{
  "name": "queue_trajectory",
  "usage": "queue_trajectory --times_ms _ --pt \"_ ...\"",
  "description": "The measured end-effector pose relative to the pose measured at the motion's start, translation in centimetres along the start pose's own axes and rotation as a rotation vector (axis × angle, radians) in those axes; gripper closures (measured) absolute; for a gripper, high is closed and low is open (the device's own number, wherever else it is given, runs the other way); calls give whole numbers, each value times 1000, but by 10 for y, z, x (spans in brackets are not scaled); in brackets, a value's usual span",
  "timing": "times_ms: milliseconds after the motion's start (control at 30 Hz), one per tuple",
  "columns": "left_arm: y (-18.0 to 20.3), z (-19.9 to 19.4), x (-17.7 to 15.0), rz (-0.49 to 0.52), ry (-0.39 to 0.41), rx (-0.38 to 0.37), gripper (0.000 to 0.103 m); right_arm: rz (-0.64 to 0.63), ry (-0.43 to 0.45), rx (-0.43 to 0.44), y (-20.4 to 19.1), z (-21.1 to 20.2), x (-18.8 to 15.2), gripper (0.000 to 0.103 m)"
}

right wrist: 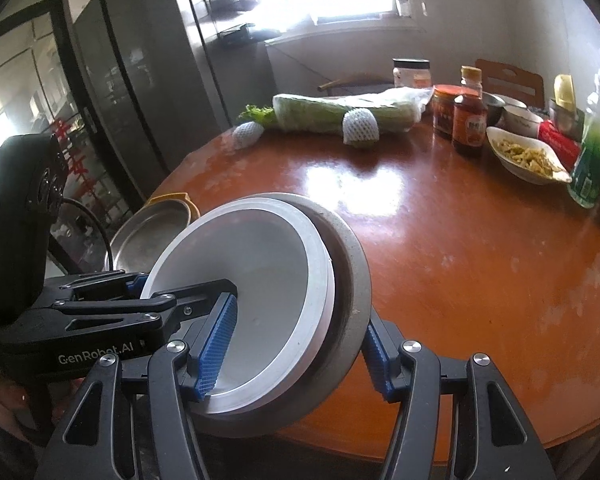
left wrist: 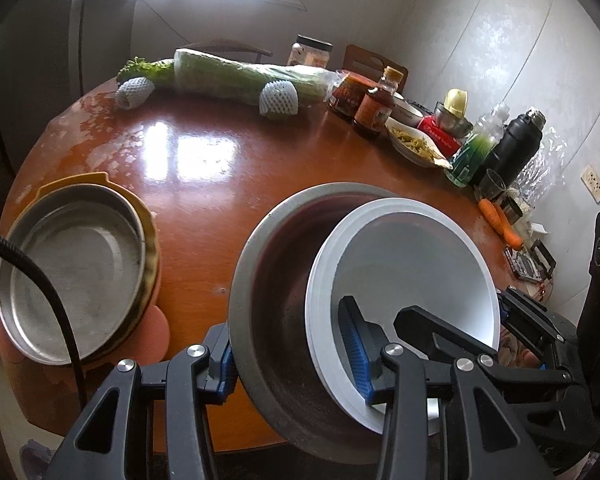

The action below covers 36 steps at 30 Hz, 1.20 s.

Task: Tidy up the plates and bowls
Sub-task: 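Lift the bowl stack with both grippers toward the steel plate stack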

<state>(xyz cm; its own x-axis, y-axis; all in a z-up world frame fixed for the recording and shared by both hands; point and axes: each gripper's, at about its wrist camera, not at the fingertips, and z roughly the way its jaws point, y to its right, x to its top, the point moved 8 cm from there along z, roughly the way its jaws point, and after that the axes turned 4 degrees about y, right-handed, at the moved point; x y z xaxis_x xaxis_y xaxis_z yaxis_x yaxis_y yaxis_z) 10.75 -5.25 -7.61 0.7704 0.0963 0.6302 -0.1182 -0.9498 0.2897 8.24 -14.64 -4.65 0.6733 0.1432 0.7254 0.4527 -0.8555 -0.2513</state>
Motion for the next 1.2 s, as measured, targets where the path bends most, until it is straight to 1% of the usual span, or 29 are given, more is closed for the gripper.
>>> queue_trajectory --times_ms 267,600,733,1200 --pt "-16 -17 6 -28 36 21 59 -38 13 17 -21 1 11 41" --pt "-45 -31 14 -60 70 51 59 -79 15 51 -50 13 24 42" --pt "-60 -37 18 -73 86 75 59 -89 16 68 -62 21 28 42" --pt "-110 -56 20 -127 120 120 59 -149 -2 119 -107 54 43 42"
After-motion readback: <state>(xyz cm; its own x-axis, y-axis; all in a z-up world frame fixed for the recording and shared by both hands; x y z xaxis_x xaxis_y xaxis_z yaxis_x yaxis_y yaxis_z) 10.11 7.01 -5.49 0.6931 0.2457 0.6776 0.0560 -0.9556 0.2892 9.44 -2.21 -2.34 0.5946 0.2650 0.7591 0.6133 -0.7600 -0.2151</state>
